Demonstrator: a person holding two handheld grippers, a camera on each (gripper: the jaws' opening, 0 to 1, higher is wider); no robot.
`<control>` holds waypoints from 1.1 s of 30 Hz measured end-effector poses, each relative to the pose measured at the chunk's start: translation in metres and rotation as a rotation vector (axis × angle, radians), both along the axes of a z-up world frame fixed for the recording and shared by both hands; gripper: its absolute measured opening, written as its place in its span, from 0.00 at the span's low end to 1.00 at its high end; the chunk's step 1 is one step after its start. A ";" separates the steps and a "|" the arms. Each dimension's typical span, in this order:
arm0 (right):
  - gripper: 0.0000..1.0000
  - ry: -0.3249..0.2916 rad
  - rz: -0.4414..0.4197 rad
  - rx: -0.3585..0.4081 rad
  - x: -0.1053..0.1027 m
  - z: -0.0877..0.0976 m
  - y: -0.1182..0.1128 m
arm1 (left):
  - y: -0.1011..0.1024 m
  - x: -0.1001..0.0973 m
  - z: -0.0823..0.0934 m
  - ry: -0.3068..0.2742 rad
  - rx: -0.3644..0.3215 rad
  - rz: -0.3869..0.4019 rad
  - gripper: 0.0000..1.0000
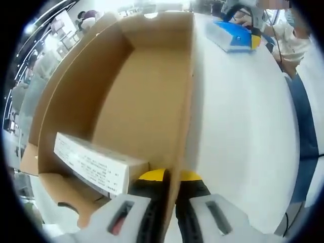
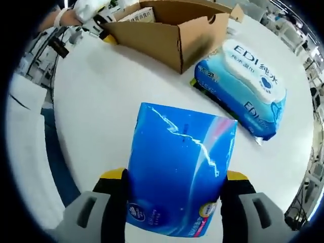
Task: Operate the shoe box by opening the lid, removing the specified soft item, and placing it in the target area until the item is outside and the box remains undamaged.
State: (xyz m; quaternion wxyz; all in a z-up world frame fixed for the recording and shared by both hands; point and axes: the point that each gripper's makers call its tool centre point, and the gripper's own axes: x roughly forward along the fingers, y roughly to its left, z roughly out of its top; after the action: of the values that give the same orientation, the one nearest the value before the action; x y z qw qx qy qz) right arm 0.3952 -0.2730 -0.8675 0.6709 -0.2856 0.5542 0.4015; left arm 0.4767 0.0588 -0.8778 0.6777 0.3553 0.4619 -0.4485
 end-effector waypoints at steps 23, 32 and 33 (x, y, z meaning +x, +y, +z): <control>0.75 0.011 0.684 -0.138 0.023 0.000 -0.012 | -0.002 -0.001 0.002 -0.006 -0.004 -0.008 0.04; 0.75 -0.006 0.838 -0.179 0.035 -0.006 -0.011 | -0.002 -0.001 0.001 -0.003 -0.005 -0.005 0.04; 0.75 -0.010 0.862 -0.185 0.037 -0.006 -0.011 | -0.002 0.000 0.001 -0.003 -0.004 -0.006 0.04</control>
State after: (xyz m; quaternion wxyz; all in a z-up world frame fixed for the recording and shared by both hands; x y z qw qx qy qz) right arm 0.4318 -0.2840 -0.8736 0.4162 -0.5515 0.4149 0.5921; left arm 0.4763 0.0568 -0.8767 0.6779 0.3558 0.4589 -0.4509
